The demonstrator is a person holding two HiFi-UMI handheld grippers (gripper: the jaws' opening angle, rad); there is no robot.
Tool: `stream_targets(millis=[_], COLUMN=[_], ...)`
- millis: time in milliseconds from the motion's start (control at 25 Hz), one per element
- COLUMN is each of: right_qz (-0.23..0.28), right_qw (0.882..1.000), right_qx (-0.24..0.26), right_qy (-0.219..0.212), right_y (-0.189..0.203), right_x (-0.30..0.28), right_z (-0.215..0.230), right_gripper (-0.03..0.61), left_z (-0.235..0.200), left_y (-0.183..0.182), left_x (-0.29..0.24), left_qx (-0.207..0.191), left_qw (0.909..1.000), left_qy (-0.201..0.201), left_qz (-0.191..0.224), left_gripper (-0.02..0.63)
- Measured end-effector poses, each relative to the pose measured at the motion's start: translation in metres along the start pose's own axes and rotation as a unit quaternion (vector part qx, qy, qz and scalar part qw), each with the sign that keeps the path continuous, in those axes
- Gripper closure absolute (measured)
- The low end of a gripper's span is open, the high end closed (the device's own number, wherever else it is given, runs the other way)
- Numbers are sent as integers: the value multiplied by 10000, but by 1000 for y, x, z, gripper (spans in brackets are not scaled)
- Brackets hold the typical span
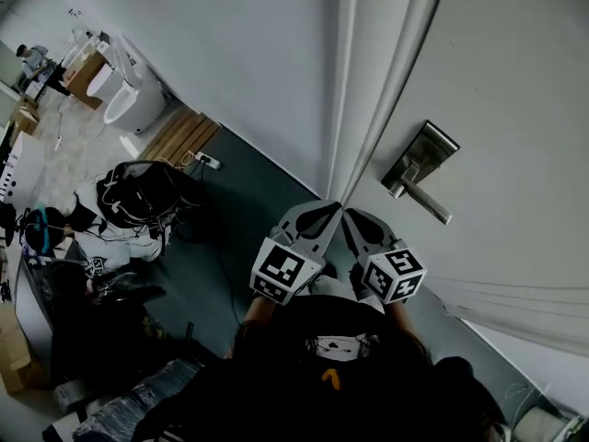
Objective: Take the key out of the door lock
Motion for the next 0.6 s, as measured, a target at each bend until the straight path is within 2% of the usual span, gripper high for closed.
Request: stream_targets(millis=[320, 600], right_qz=[365, 770], right_qw=[9955, 9800], right_qx=[-319, -860], right_qy=[819, 1621], right_y=[0, 12], right_x=[-2, -2], right_z=[-4, -5], right_gripper=[566, 566], left_z=[-24, -46], left_y=[-7, -2], left_x=[-5, 4], left_qx=[-108, -179], left_qw=[9974, 9914], left_qy=[710, 1299], left_qz=[79, 7], left_gripper=[606, 606])
Point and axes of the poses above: the fingertips, and each gripper's own axes: x backward along the fingers, z to its right, y out of its underside, the point moved 10 cm from there along x, backward along the fingers, and after that the axes turned 5 degrees about -y, right-handed, at the moved point
